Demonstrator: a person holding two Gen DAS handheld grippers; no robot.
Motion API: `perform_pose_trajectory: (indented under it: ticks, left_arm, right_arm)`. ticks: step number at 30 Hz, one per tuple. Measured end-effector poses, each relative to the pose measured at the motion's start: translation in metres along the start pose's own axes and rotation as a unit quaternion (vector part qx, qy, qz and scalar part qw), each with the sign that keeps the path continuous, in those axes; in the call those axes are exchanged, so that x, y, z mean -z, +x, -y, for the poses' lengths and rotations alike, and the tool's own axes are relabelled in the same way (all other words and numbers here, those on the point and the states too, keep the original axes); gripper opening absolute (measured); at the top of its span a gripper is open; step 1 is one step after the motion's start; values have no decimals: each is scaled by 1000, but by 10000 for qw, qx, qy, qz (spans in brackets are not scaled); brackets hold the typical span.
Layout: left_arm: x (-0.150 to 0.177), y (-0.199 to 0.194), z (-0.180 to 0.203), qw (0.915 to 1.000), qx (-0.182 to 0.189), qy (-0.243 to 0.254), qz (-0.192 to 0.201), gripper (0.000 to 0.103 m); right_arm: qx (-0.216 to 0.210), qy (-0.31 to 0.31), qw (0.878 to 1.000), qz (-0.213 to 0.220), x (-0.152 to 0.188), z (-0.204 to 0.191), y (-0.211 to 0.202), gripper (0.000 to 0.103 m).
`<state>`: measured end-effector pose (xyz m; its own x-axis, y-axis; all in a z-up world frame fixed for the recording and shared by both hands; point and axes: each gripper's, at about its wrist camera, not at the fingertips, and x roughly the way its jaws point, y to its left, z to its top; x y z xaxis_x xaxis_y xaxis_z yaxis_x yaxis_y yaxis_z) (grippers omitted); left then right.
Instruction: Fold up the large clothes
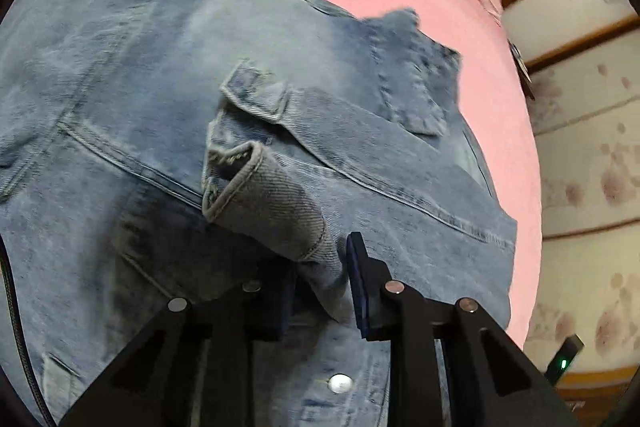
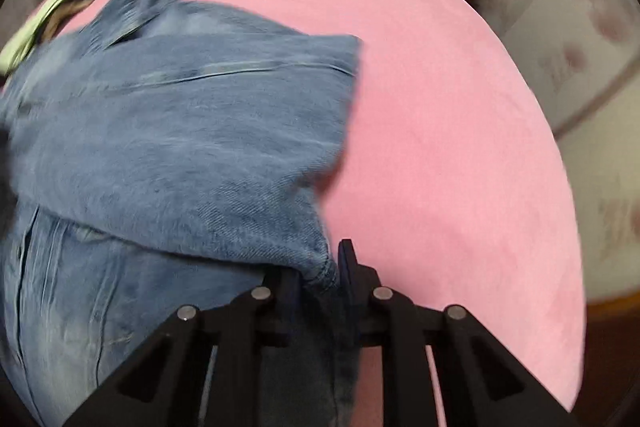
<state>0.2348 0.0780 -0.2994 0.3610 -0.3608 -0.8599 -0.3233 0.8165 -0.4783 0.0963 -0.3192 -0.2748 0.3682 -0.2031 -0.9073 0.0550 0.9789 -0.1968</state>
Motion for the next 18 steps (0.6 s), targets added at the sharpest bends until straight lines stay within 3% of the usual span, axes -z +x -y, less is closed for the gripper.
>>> perform_pose_trajectory:
  ticks: [2, 5, 8, 11, 14, 18]
  left_arm:
    - [4, 7, 5, 9997, -196, 147, -38, 23]
    - [9, 21, -4, 9977, -616, 147, -225, 23]
    - [9, 12, -15, 9984, -440, -12, -351, 27]
    - [9, -10, -18, 9974, -520, 191, -471, 34]
    - [7, -38, -16, 9965, -661, 472, -191, 34]
    - [-6, -56, -4, 9940, -750, 742, 288, 34]
  right_arm:
    - [-331, 542, 9979, -144, 4, 19, 10, 16]
    - [-542, 824, 9945, -367, 5, 27, 21, 21]
    - [-650, 781, 9928, -634, 2, 33, 16, 28]
    - [-703, 652, 9932, -661, 4, 38, -9, 29]
    - [-779, 658, 9942, -332, 4, 37, -45, 29]
    - [-939, 602, 9938, -8, -20, 24, -57, 29]
